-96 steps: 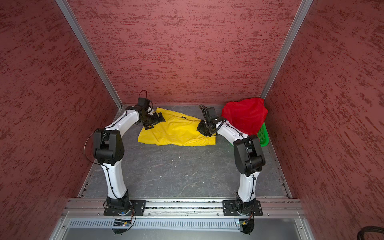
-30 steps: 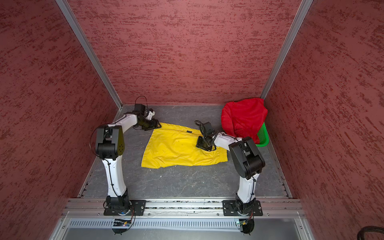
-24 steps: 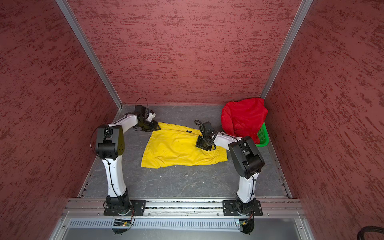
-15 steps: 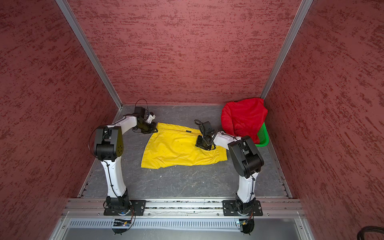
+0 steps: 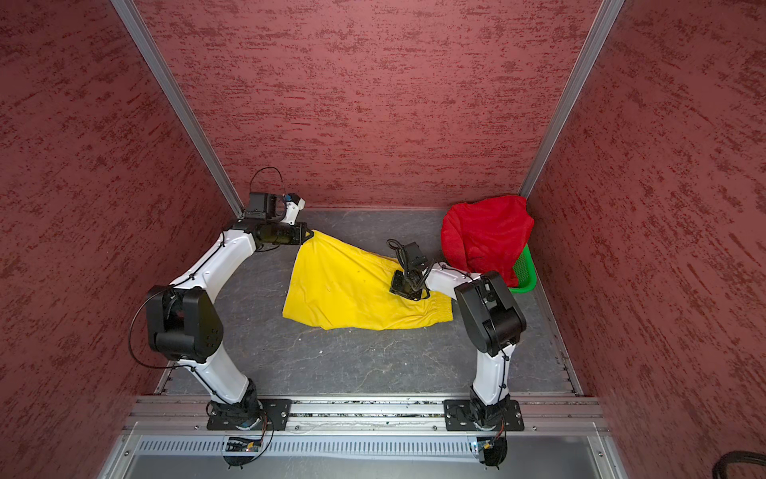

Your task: Fold and stack the shorts

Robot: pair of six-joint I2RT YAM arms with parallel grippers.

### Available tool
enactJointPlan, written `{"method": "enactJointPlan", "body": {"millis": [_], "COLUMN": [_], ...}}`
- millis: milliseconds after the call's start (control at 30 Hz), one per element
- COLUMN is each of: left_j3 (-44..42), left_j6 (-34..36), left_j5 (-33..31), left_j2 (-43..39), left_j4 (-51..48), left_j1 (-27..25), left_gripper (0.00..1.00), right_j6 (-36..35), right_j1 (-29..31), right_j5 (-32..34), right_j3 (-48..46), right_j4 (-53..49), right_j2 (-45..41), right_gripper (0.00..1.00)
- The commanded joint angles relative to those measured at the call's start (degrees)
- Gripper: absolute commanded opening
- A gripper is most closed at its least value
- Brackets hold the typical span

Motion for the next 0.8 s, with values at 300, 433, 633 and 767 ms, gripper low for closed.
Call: {"method": "enactJointPlan", "body": {"millis": [300, 433, 633, 767], "left_j3": [9.99, 13.72, 21.52, 30.84], "left_j6": [-1.61, -3.39, -5.27, -7.29], "left_j5": [-0.79, -4.65, -8.19, -9.6], "left_j2": [7.51, 12.15, 23.42, 32.81], "left_j4": [8.19, 7.19, 3.18, -2.31], "left_j1": [-0.71, -0.83, -0.92, -0.94], "left_gripper": [0.0, 0.0, 0.0, 0.12], "right_j6": [0.78, 0.92, 1.63, 1.97], "right_j1": [0.08, 0.09, 0.08, 0.1], "right_j5": [4.72, 5.07, 5.32, 5.85], "right_j3": [-1.18, -0.96, 0.37, 2.03], "right_j4": [-7.0, -7.37, -7.68, -8.06], "right_j2": [0.96, 0.94, 1.99, 2.13], "right_gripper": [0.39, 0.39, 0.39, 0.4]}}
